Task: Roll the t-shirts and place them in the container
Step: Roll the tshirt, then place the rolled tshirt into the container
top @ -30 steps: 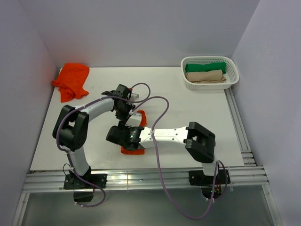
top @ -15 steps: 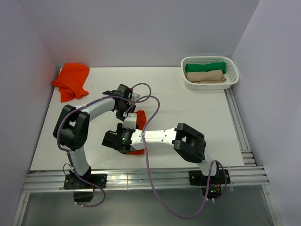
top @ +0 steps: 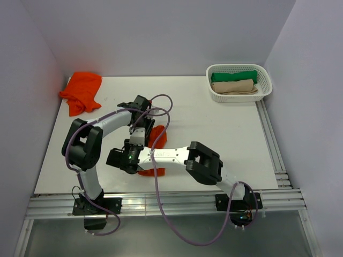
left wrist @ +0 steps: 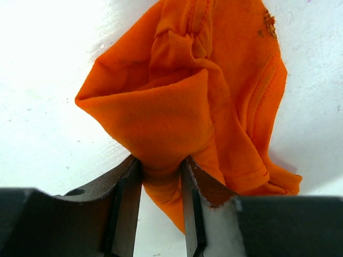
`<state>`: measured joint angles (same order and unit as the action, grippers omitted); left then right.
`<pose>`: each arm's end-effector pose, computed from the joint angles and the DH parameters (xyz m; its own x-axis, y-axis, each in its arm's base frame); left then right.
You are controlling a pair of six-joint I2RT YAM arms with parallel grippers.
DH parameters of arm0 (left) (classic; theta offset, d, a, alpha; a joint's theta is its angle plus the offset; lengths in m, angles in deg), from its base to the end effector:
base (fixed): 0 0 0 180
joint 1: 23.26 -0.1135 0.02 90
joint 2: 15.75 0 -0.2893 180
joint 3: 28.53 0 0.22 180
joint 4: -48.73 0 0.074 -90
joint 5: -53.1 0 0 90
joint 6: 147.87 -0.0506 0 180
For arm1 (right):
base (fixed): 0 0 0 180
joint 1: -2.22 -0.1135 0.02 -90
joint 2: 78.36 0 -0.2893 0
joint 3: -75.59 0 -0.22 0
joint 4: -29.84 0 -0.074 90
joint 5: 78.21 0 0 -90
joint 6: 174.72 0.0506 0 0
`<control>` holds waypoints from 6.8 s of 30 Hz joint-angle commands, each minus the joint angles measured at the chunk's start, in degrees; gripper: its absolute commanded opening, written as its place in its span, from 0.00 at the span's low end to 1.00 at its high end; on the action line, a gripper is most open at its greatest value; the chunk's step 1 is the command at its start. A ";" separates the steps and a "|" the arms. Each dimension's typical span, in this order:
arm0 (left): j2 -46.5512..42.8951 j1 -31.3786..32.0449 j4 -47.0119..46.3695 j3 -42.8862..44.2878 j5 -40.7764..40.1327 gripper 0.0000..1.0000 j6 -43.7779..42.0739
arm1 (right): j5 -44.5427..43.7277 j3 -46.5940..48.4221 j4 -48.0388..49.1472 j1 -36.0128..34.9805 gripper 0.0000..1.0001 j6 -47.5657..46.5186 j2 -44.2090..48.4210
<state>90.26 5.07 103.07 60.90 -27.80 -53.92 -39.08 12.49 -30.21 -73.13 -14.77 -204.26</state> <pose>0.3053 -0.1737 0.2116 -0.8653 0.3892 -0.3158 0.4556 0.8735 -0.1716 0.1505 0.4204 0.2145 -0.5886 0.0922 -0.8031 0.0366 0.9955 0.0875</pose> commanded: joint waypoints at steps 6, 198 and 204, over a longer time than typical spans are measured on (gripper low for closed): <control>2.44 0.58 -0.64 0.93 -2.42 0.37 -0.08 | -3.27 8.34 -12.80 -0.59 0.59 6.23 -7.41; -15.83 -25.69 7.71 14.48 14.63 0.72 -6.23 | 14.40 -29.27 15.32 24.10 0.00 -1.13 30.00; -23.48 -27.90 7.53 6.91 14.28 0.71 -8.42 | 11.50 -27.08 14.69 34.20 0.00 -5.87 34.93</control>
<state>69.08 -22.12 111.60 70.08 -14.75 -59.87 -22.10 -17.59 -14.71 -43.01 -17.26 -173.25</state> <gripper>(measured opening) 0.715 0.348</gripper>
